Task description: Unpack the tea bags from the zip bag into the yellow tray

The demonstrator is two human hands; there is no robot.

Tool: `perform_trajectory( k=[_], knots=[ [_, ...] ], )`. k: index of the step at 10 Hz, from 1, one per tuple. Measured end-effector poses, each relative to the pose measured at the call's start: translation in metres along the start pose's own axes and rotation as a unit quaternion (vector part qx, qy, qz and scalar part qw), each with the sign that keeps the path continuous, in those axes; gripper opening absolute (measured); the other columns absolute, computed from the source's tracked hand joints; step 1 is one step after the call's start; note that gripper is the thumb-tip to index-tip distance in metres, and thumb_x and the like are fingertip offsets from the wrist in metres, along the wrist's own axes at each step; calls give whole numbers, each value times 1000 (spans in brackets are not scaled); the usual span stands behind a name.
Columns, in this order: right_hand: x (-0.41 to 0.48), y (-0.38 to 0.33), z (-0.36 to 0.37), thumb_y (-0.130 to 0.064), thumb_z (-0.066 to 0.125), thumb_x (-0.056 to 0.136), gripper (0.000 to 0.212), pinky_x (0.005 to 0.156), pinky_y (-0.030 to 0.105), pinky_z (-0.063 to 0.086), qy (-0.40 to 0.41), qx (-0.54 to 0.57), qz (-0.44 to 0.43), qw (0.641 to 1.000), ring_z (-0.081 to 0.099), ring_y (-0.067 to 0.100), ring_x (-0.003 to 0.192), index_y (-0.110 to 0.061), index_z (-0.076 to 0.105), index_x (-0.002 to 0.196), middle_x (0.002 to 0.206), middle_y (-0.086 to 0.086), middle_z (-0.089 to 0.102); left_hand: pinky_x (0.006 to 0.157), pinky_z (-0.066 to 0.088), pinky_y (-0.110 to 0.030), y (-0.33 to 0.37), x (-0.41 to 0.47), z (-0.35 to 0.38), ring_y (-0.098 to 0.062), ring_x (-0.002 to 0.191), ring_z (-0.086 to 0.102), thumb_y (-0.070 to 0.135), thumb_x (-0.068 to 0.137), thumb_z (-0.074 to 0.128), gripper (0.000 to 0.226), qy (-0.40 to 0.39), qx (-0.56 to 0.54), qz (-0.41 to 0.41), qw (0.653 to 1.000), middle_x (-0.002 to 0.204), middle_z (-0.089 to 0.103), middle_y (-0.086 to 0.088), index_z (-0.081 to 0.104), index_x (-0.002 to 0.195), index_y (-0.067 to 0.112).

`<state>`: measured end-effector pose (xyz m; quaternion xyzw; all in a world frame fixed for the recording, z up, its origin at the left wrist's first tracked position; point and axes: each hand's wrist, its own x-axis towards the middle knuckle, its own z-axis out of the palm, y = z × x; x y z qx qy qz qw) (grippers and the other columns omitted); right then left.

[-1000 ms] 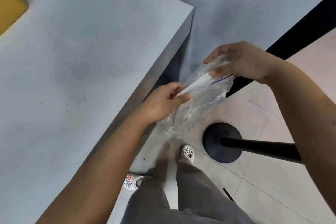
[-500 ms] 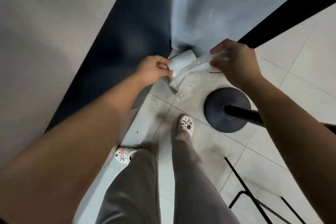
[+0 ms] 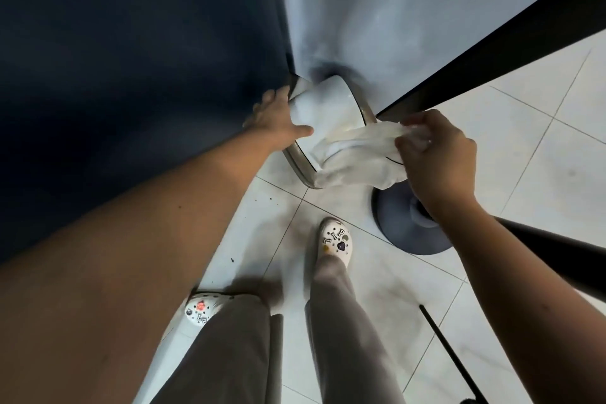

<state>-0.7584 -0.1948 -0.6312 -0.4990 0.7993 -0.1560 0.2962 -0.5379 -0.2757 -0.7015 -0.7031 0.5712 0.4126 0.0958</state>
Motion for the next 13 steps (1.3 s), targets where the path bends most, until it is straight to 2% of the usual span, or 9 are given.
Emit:
perform_trajectory(
  k=[2, 3, 4, 6, 7, 8, 9, 10, 13],
  knots=[
    [3, 19, 16, -19, 59, 85, 25, 80, 31, 47, -10, 20, 67, 997, 60, 24, 93, -23, 65, 109, 97, 0, 71, 114, 34, -40, -5, 29, 18, -30, 143, 34, 57, 71, 80, 113, -20, -66, -23, 997, 158, 31, -5, 10, 157, 30],
    [5, 25, 17, -18, 59, 85, 25, 74, 24, 40, -3, 39, 110, 993, 54, 15, 86, -24, 66, 108, 88, -6, 64, 109, 39, -38, -7, 30, 22, -26, 137, 42, 50, 71, 82, 100, 19, -88, -13, 996, 149, 43, 0, 25, 151, 29],
    [7, 21, 17, -18, 58, 84, 25, 78, 27, 44, 26, 51, 137, 989, 54, 16, 88, -23, 65, 107, 87, -9, 60, 100, 43, -38, -6, 25, 21, -23, 129, 49, 47, 69, 83, 84, 66, -93, -2, 993, 139, 50, 3, 38, 138, 27],
    [15, 5, 35, -21, 55, 85, 32, 74, 22, 37, 32, 73, 208, 975, 53, 19, 88, -17, 61, 116, 96, -2, 61, 93, 40, -34, -6, 10, 18, -23, 128, 49, 43, 76, 79, 79, 94, -87, 24, 991, 140, 50, 3, 36, 141, 28],
    [14, 7, 61, -33, 59, 83, 39, 86, 34, 51, 1, 172, 252, 952, 61, 25, 100, -16, 56, 117, 100, -1, 61, 97, 41, -36, -9, 6, 19, -25, 128, 49, 41, 79, 77, 77, 101, -86, 44, 990, 141, 50, 0, 36, 143, 27],
    [11, 10, 89, -41, 58, 88, 50, 96, 47, 50, -75, 297, 299, 904, 56, 25, 110, -17, 45, 130, 113, 1, 54, 99, 45, -41, -16, 4, 21, -28, 126, 50, 38, 80, 77, 78, 99, -88, 69, 989, 141, 50, -3, 35, 145, 27],
    [11, 18, 110, -41, 54, 93, 58, 110, 47, 37, -185, 335, 285, 879, 43, 26, 132, -19, 32, 143, 135, 4, 45, 101, 45, -44, -21, 3, 23, -28, 127, 51, 36, 81, 76, 81, 102, -83, 78, 988, 144, 48, -4, 32, 148, 30],
    [12, 25, 122, -47, 59, 85, 87, 114, 46, 33, -255, 329, 288, 862, 38, 24, 137, -24, 11, 154, 153, 5, 35, 102, 45, -42, -23, 4, 23, -29, 124, 54, 35, 82, 76, 82, 95, -83, 77, 989, 145, 47, -5, 31, 151, 29],
    [8, 20, 110, -30, 63, 88, 60, 102, 45, 47, -193, 280, 253, 906, 60, 23, 110, -16, 42, 142, 120, 7, 62, 109, 40, -44, -23, -9, 9, -26, 135, 46, 32, 87, 73, 78, 91, -133, 10, 987, 147, 50, -4, 31, 152, 23]
  ],
)
